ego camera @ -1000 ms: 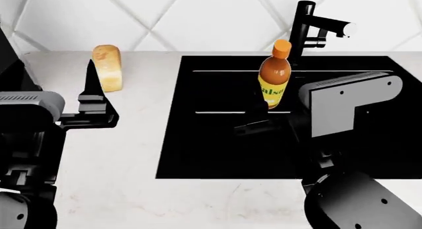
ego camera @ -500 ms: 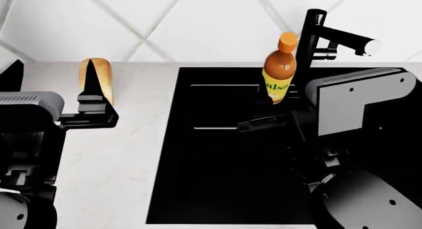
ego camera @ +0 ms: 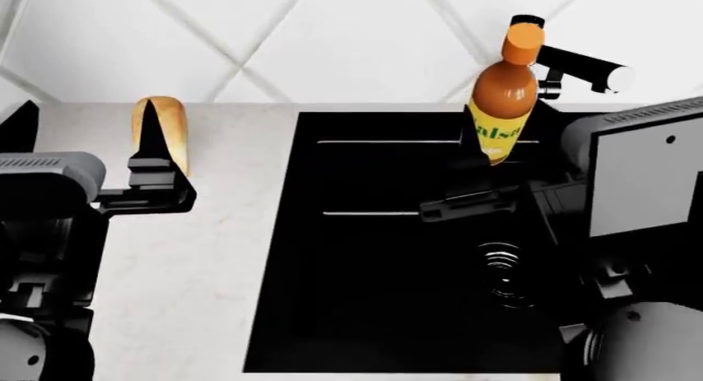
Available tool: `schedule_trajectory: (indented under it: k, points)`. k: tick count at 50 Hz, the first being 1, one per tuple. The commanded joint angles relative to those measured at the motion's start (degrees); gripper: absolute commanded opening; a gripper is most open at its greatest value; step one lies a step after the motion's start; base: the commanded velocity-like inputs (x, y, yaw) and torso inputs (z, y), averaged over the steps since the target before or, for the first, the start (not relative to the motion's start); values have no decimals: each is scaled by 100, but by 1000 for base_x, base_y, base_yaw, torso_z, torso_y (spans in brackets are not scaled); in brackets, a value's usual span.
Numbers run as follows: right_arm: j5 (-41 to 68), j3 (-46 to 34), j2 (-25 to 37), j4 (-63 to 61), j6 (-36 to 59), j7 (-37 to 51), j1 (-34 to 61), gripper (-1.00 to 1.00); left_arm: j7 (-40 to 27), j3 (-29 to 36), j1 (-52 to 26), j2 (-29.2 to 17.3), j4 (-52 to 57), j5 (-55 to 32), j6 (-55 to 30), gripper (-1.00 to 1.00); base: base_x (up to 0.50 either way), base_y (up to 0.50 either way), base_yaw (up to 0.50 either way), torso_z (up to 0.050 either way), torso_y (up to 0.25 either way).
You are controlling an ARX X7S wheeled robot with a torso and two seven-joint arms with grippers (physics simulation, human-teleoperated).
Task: Pick the bar and salsa from the counter and place them in the cabinets closest to them.
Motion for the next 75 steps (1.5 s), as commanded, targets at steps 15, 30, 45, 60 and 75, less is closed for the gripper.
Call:
schedule_trajectory:
  k: [15,30,45,60,75]
  points:
    - [4410,-4641,3908,100,-4453,3604,5255,-100,-19,77,-149,-9,-62,-57,8,100,0,0,0,1,0]
    - [5238,-5757,3537,1360,-4130,3308,8017,-100,-47,94,-165,-16,-44,-92,24,100,0,0,0,0,1]
    - [4538,-5475,2413,3393,-3012,2145,8587,-100,-89,-11,-117,-56,13,-190,37,100,0,0,0,0,1]
    - [2383,-4677,1238,5161,-1941,301,8612,-100,-81,34,-149,-50,-55,-184,96,100,0,0,0,0,0]
    - [70,-4565,459,6535,-2037,-1715,8636,-100,-96,57,-112,-87,-59,-160,131,100,0,0,0,1,1]
